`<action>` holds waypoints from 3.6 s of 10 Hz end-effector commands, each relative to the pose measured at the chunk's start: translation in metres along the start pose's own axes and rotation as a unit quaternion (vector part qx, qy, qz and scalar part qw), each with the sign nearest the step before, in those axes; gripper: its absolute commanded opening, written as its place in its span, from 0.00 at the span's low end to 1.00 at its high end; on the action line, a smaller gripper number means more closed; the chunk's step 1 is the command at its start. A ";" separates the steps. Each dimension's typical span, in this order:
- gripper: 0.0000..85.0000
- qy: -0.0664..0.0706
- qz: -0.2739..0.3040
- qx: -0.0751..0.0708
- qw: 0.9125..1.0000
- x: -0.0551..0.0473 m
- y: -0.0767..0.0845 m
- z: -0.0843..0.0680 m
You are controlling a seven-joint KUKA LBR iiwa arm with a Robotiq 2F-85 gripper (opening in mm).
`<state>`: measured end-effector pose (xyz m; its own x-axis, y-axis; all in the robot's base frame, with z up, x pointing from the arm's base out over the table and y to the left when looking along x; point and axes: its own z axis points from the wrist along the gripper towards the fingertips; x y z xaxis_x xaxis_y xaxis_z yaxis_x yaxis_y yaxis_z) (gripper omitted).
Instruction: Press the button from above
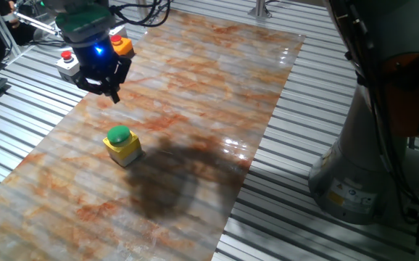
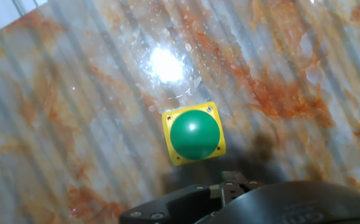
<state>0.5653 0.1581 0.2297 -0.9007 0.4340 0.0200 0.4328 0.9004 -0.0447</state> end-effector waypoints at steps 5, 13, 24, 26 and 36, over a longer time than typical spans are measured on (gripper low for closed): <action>0.00 -0.005 0.000 0.004 1.000 -0.006 0.003 0.002; 0.00 -0.017 0.000 0.003 1.000 -0.012 0.006 0.025; 0.00 -0.031 0.003 -0.006 1.000 -0.018 0.007 0.055; 0.00 -0.031 0.006 -0.009 0.999 -0.019 0.008 0.059; 0.00 -0.046 0.006 -0.005 0.999 -0.019 0.007 0.076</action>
<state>0.5826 0.1532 0.1531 -0.8949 0.4404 -0.0721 0.4435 0.8956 -0.0344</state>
